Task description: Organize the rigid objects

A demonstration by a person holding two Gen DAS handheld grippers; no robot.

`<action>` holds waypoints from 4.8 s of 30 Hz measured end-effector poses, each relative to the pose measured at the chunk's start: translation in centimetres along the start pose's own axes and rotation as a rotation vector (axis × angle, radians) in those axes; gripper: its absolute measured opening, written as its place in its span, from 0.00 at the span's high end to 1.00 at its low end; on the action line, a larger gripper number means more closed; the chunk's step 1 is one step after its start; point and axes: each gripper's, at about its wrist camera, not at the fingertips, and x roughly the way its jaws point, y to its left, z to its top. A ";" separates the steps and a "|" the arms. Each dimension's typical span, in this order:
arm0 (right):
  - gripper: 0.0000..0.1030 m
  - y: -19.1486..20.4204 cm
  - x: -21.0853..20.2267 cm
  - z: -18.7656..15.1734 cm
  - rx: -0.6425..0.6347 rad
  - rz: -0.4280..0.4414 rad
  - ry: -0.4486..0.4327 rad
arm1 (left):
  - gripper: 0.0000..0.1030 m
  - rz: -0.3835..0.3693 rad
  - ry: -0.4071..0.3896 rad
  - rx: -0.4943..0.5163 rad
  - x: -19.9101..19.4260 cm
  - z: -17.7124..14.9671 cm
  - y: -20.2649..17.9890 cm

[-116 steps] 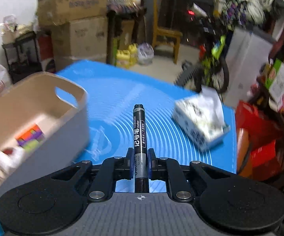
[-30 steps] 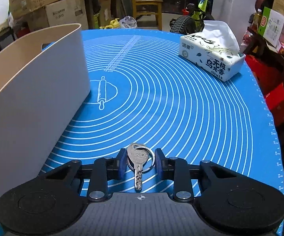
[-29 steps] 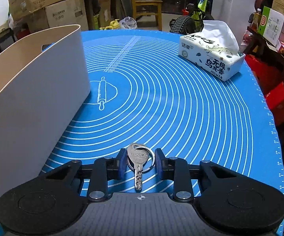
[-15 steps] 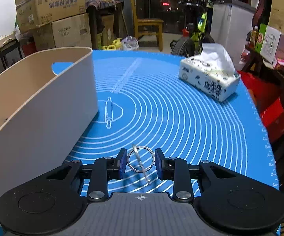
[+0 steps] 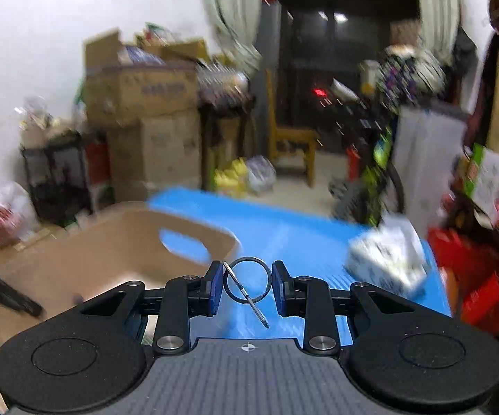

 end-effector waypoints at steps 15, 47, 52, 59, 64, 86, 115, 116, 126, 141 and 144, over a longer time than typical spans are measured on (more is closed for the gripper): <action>0.63 10.0 4.4 2.5 -0.136 0.239 0.123 | 0.88 0.000 -0.001 0.001 0.0 0.0 0.0; 0.20 5.1 0.1 2.3 0.086 0.140 0.299 | 0.39 0.146 -0.198 -0.032 -9.1 0.1 -1.9; 0.13 3.1 -3.5 3.0 0.150 0.104 0.274 | 0.32 0.157 -0.269 0.001 -13.5 -1.5 -4.1; 0.11 1.5 -9.4 3.2 0.180 0.069 0.231 | 0.29 0.133 -0.354 -0.003 -18.4 -4.9 -6.5; 0.07 1.3 -13.6 2.5 0.170 0.047 0.223 | 0.29 0.100 -0.389 0.006 -21.1 -7.3 -7.9; 0.06 -0.2 -25.0 -2.1 0.181 -0.016 0.232 | 0.29 -0.007 -0.379 0.081 -24.4 -16.5 -13.9; 0.06 -2.3 -28.0 -5.6 0.239 -0.052 0.272 | 0.29 -0.036 -0.342 0.125 -23.3 -18.5 -16.4; 0.06 -2.3 -28.0 -5.6 0.238 -0.052 0.272 | 0.29 -0.036 -0.342 0.125 -23.3 -18.5 -16.4; 0.06 -2.2 -28.0 -5.6 0.238 -0.052 0.272 | 0.29 -0.033 -0.344 0.120 -23.3 -18.4 -16.3; 0.06 -2.5 -28.2 -6.0 0.241 -0.054 0.277 | 0.29 -0.036 -0.338 0.124 -23.2 -18.2 -16.4; 0.06 -2.7 -28.2 -6.0 0.241 -0.054 0.276 | 0.29 -0.036 -0.338 0.124 -23.2 -18.2 -16.4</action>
